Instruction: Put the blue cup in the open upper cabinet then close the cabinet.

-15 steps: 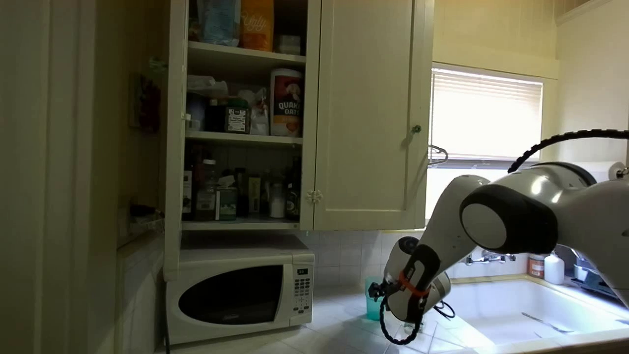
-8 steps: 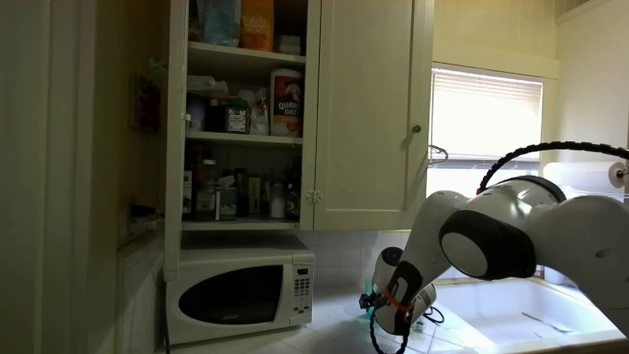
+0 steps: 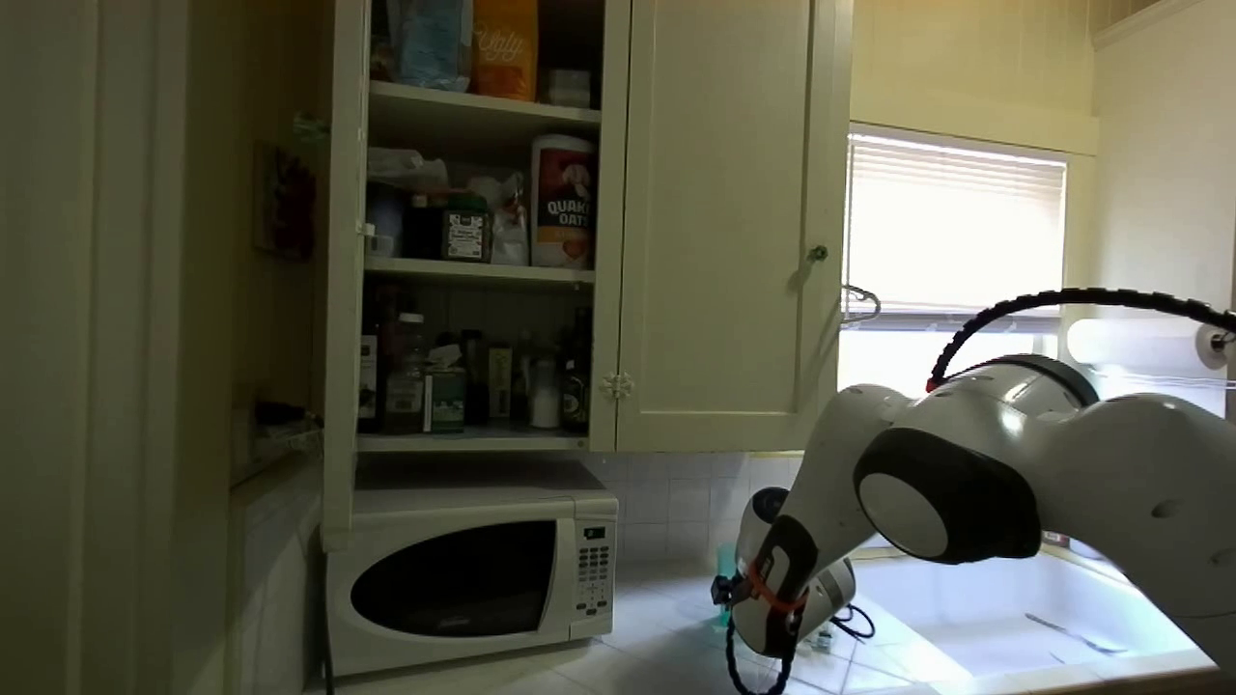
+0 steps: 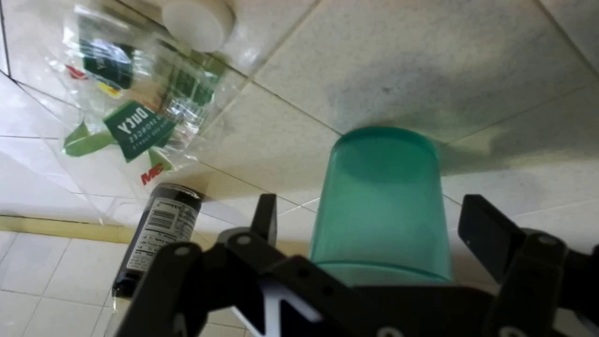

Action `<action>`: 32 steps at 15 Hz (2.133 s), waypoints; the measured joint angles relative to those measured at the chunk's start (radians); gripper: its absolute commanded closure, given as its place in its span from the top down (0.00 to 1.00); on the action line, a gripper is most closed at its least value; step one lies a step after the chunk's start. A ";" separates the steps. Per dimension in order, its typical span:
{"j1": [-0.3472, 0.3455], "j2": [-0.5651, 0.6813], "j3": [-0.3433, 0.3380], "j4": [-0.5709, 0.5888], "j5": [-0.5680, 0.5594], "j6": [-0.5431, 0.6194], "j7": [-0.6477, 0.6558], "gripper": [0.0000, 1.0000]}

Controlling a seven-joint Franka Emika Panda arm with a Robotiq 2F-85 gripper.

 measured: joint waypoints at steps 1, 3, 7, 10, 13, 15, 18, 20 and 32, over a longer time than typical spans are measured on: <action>0.008 0.003 -0.011 0.003 0.001 0.000 -0.004 1.00; 0.034 0.019 -0.051 0.017 0.003 0.000 -0.005 1.00; 0.074 0.073 -0.112 0.061 0.010 -0.012 -0.007 1.00; 0.075 0.104 -0.109 0.098 0.010 -0.036 -0.022 1.00; 0.056 0.114 -0.078 0.127 0.010 -0.055 -0.045 1.00; 0.035 0.114 -0.055 0.144 0.010 -0.057 -0.058 1.00; -0.012 0.113 -0.019 0.174 0.010 -0.057 -0.076 1.00; -0.054 0.109 0.018 0.196 0.010 -0.057 -0.092 1.00; -0.233 0.088 0.200 0.268 0.010 -0.058 -0.172 0.55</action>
